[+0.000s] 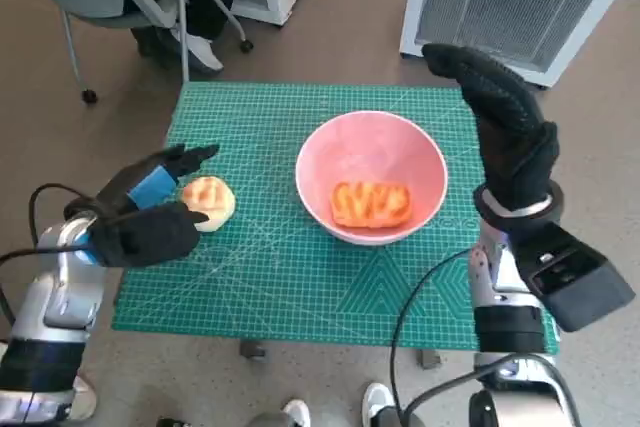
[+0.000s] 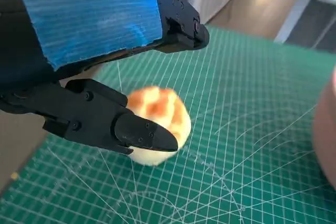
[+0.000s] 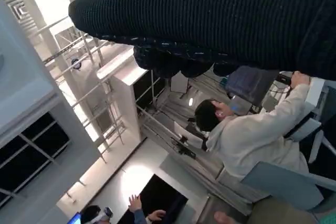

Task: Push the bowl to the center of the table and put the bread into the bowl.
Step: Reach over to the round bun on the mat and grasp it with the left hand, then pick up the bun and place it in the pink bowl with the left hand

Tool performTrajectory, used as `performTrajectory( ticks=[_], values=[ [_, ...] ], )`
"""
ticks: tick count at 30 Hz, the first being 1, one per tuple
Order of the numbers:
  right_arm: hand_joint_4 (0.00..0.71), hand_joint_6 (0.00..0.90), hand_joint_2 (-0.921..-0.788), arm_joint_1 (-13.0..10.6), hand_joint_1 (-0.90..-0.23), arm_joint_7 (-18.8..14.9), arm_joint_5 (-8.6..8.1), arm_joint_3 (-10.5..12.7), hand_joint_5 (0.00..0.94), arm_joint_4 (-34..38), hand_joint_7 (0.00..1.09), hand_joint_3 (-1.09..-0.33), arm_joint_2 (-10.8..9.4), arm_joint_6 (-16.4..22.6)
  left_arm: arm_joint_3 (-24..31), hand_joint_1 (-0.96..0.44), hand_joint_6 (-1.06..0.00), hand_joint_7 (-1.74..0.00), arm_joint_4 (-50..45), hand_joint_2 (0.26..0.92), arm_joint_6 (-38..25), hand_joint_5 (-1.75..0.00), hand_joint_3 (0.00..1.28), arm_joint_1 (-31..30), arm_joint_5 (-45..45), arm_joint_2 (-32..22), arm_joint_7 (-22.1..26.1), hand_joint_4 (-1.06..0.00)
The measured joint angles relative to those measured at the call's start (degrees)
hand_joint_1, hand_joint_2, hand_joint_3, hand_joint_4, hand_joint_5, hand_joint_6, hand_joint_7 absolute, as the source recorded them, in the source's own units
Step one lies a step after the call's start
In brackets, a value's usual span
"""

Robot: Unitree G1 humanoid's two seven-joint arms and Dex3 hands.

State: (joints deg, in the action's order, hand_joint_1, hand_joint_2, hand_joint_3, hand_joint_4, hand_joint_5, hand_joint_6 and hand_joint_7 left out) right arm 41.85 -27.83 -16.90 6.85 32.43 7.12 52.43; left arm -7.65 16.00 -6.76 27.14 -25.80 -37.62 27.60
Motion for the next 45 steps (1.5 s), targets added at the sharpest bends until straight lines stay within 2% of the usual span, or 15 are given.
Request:
performTrajectory(
  ticks=[8, 10, 11, 13, 15, 16, 17, 18, 20, 23, 27, 34, 40, 45],
  values=[
    [0.211, -0.001, -0.921, 0.1, -0.594, -0.2, -0.82, 0.0, 0.108, -0.1, 0.68, -0.805, 0.9, 0.0, -3.6, -0.17, -0.64, -0.16, 7.7, 0.897, -0.8, -0.06, 0.00, 3.0, -1.5, 1.8, -1.6, -0.61],
    [0.208, -0.001, -0.921, 0.1, -0.596, -0.2, -0.81, 0.0, 0.113, -0.1, 0.68, -0.805, 0.9, 0.0, -4.2, -0.15, -0.63, -0.36, 9.3, 0.903, -0.5, -0.04, 0.00, 3.4, -1.6, 2.3, -2.5, -0.70],
    [0.207, -0.001, -0.921, 0.1, -0.596, -0.2, -0.81, 0.0, 0.115, -0.2, 0.68, -0.804, 0.9, 0.0, -4.4, -0.22, -0.61, -0.71, 10.0, 0.909, -0.2, -0.05, 0.06, 3.6, -1.6, 2.5, -3.1, -0.76],
    [0.206, -0.001, -0.921, 0.1, -0.596, -0.2, -0.81, -0.1, 0.117, -0.2, 0.68, -0.804, 0.9, 0.0, -4.9, -0.27, -0.59, -0.94, 11.3, 0.914, 0.3, -0.05, 0.10, 4.2, -1.8, 2.5, -4.2, -0.79],
    [0.204, -0.001, -0.921, 0.1, -0.596, -0.2, -0.80, -0.1, 0.122, -0.2, 0.68, -0.802, 0.9, 0.0, -5.2, -0.32, -0.58, -1.17, 12.4, 0.918, 0.8, -0.09, 0.14, 4.8, -2.0, 2.5, -5.0, -0.87],
    [0.204, -0.001, -0.921, 0.1, -0.596, -0.2, -0.80, -0.1, 0.123, -0.2, 0.68, -0.801, 0.9, 0.0, -5.3, -0.26, -0.59, -1.20, 12.9, 0.919, 1.1, -0.28, 0.13, 5.0, -2.1, 2.5, -5.4, -0.82],
    [0.203, -0.001, -0.921, 0.1, -0.596, -0.2, -0.81, -0.1, 0.126, -0.2, 0.68, -0.800, 0.9, 0.0, -5.6, -0.17, -0.58, -1.26, 13.4, 0.919, 1.4, -0.58, 0.13, 5.3, -2.3, 2.5, -5.8, -0.74],
    [0.190, -0.001, -0.921, 0.1, -0.596, -0.2, -0.80, -0.1, 0.150, -0.2, 0.68, -0.800, 0.9, 0.0, -5.8, -0.13, -0.58, -1.28, 14.0, 0.920, 1.8, -0.69, 0.13, 5.6, -2.5, 2.5, -6.2, -0.72],
    [0.084, -0.001, -0.921, 0.1, -0.598, -0.2, -0.81, -0.1, 0.356, -0.2, 0.68, -0.802, 0.9, 0.0, -6.2, -0.06, -0.58, -1.29, 14.9, 0.919, 2.4, -0.95, 0.12, 6.0, -2.9, 2.5, -7.0, -0.67],
    [0.027, -0.001, -0.921, 0.1, -0.601, -0.2, -0.83, -0.1, 0.469, -0.2, 0.68, -0.803, 0.9, -0.1, -6.8, -0.02, -0.59, -1.25, 15.3, 0.920, 3.0, -1.11, 0.11, 6.3, -3.3, 2.5, -7.4, -0.65],
    [0.005, -0.001, -0.921, 0.1, -0.602, -0.2, -0.83, -0.1, 0.512, -0.4, 0.68, -0.801, 0.9, -0.1, -7.0, 0.00, -0.60, -1.21, 15.3, 0.920, 3.3, -1.20, 0.10, 6.5, -3.3, 2.4, -7.1, -0.64],
    [0.000, -0.001, -0.921, 0.0, -0.606, -0.2, -0.88, -0.1, 0.522, -0.7, 0.68, -0.797, 0.8, -0.4, -6.7, 0.00, -0.59, -1.21, 13.9, 0.920, 2.9, -1.22, 0.10, 6.5, -3.1, 1.8, -5.4, -0.64],
    [-0.001, -0.001, -0.921, 0.0, -0.610, -0.2, -0.96, -0.1, 0.521, -0.9, 0.68, -0.793, 0.7, -0.6, -4.2, 0.00, -0.57, -1.27, 6.8, 0.920, 1.9, -1.15, 0.11, 6.3, -2.3, 1.2, -4.7, -0.66],
    [-0.001, -0.001, -0.921, 0.0, -0.610, -0.2, -1.02, -0.1, 0.522, -1.0, 0.68, -0.792, 0.6, -0.7, -0.8, 0.00, -0.57, -1.29, -0.7, 0.920, 3.2, -1.11, 0.10, 6.7, -0.9, 0.8, -6.5, -0.67]
  ],
)
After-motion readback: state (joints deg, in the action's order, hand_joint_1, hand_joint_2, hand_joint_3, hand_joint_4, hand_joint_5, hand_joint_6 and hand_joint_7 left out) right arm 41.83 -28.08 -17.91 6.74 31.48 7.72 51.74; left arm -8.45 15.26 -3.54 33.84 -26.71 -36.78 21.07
